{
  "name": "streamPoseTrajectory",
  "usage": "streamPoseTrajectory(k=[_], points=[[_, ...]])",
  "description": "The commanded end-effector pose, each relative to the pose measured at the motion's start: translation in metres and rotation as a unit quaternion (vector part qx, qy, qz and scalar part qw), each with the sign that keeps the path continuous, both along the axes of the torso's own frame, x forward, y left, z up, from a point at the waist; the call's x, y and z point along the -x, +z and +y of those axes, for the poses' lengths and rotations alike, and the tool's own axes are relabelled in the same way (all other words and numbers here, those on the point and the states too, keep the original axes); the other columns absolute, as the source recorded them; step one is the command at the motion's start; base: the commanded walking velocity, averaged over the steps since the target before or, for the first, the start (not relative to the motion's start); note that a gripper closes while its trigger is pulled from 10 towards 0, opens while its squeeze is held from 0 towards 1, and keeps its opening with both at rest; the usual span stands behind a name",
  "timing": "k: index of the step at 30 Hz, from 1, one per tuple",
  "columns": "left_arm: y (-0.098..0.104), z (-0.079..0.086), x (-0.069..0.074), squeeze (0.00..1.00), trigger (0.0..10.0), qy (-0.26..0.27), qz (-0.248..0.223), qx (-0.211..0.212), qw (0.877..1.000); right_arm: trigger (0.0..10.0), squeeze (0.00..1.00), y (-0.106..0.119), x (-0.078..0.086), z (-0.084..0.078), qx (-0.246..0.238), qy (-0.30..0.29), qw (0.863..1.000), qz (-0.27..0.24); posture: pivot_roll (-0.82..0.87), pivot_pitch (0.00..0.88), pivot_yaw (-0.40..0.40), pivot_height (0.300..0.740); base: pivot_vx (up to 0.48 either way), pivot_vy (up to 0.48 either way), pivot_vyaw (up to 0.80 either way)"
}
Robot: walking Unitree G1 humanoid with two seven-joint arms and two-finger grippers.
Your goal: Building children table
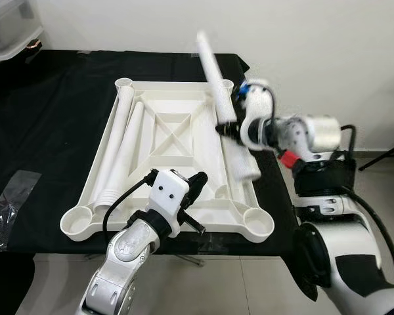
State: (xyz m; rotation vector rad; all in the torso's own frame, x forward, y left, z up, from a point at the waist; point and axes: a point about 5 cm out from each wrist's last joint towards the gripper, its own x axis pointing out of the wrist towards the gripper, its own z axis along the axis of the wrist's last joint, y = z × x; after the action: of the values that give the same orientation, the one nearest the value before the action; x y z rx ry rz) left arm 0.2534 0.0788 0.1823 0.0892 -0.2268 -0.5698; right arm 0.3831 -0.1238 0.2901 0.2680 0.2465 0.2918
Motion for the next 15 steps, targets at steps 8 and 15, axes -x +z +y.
streamPoseTrajectory(k=[8,15], points=[[0.002,0.01,-0.005,0.0,10.0,0.027,0.005,0.03,0.999,10.0,0.0,0.033,0.014,-0.032,-0.053,-0.035,0.966,-0.25,-0.07,0.118,-0.036,0.74,0.0,0.0,0.0],[0.01,0.022,-0.014,0.0,10.0,0.066,0.019,0.112,0.991,0.0,0.0,0.049,0.055,-0.04,-0.239,0.158,0.877,-0.385,-0.06,0.113,-0.02,0.74,0.0,0.0,0.0]])
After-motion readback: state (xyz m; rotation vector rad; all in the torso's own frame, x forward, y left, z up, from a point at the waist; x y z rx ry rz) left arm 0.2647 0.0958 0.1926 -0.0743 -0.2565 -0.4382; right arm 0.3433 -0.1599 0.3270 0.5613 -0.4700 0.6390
